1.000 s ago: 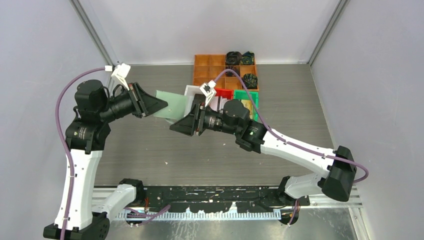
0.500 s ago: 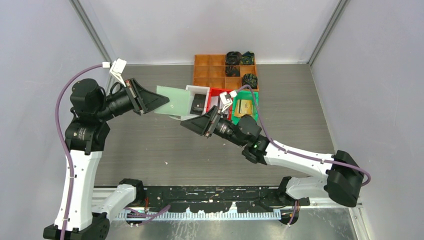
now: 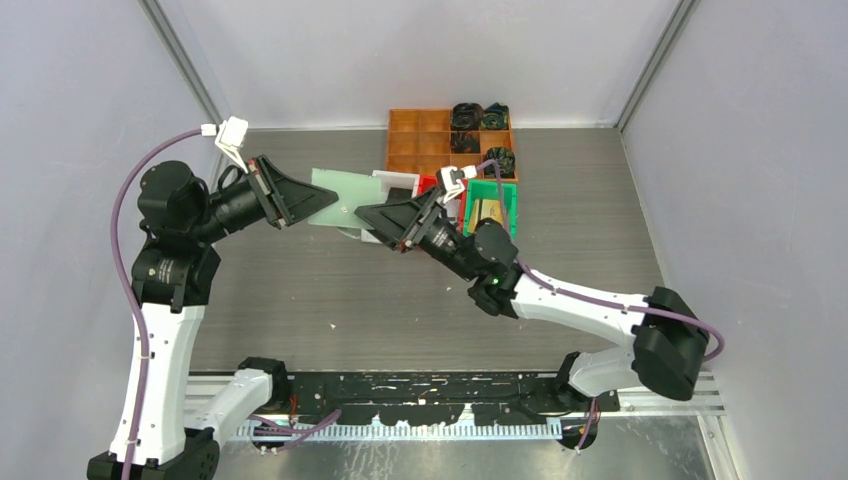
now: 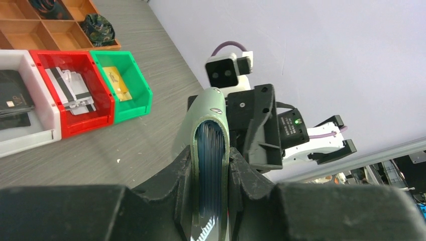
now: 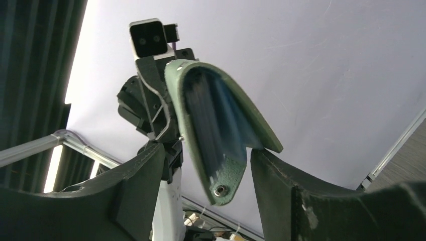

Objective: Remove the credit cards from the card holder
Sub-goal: Open the card holder.

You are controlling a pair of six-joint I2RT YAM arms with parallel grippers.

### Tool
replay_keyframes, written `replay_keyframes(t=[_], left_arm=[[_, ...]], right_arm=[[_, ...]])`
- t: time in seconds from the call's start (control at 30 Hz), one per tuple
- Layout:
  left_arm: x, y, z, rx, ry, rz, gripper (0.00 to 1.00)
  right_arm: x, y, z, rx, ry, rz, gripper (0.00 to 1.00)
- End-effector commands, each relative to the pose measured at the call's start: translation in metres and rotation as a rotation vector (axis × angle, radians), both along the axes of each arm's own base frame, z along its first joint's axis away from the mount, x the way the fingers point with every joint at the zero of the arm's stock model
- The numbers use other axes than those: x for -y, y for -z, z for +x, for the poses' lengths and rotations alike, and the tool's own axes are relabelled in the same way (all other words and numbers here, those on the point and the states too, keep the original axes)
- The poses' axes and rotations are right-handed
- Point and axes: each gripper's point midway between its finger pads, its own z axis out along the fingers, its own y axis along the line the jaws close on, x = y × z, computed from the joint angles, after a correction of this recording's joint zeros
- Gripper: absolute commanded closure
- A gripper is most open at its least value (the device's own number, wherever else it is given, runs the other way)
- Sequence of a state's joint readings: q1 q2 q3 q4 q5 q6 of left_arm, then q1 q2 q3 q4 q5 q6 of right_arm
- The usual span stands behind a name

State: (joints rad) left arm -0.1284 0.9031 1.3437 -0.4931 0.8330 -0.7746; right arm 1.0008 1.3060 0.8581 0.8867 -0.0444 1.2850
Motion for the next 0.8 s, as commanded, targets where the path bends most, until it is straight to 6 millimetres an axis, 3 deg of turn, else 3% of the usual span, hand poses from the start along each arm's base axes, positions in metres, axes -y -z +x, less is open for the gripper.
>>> replay_keyframes(t=[0.0, 0.13, 0.33, 0.43, 0.57, 0.77], left_arm=[[0.001, -0.026, -0.01, 0.115, 0.027, -0.031, 1.0], [0.001, -0.031, -0.011, 0.114, 0.025, -0.048, 1.0], [0.002, -0.035, -0.009, 0.101, 0.022, -0.068, 1.0], [0.002, -0.038, -0.008, 0.096, 0.02, -0.078, 1.0], [0.002, -0.042, -0.009, 0.077, 0.022, -0.099, 1.0], [0.0, -0.051, -0.009, 0.046, 0.021, -0.142, 1.0]], right_arm=[[-0.006, -0.041, -0.004, 0.021, -0.029, 0.128, 0.33], [-0.021, -0.042, -0.015, 0.04, -0.07, 0.13, 0.36], [-0.027, -0.042, -0.028, 0.087, -0.083, 0.135, 0.39], [-0.025, -0.043, -0.029, 0.1, -0.08, 0.147, 0.43], [-0.02, -0.039, -0.027, 0.096, -0.06, 0.168, 0.58], [-0.016, -0.023, -0.018, 0.091, 0.003, 0.147, 0.62]])
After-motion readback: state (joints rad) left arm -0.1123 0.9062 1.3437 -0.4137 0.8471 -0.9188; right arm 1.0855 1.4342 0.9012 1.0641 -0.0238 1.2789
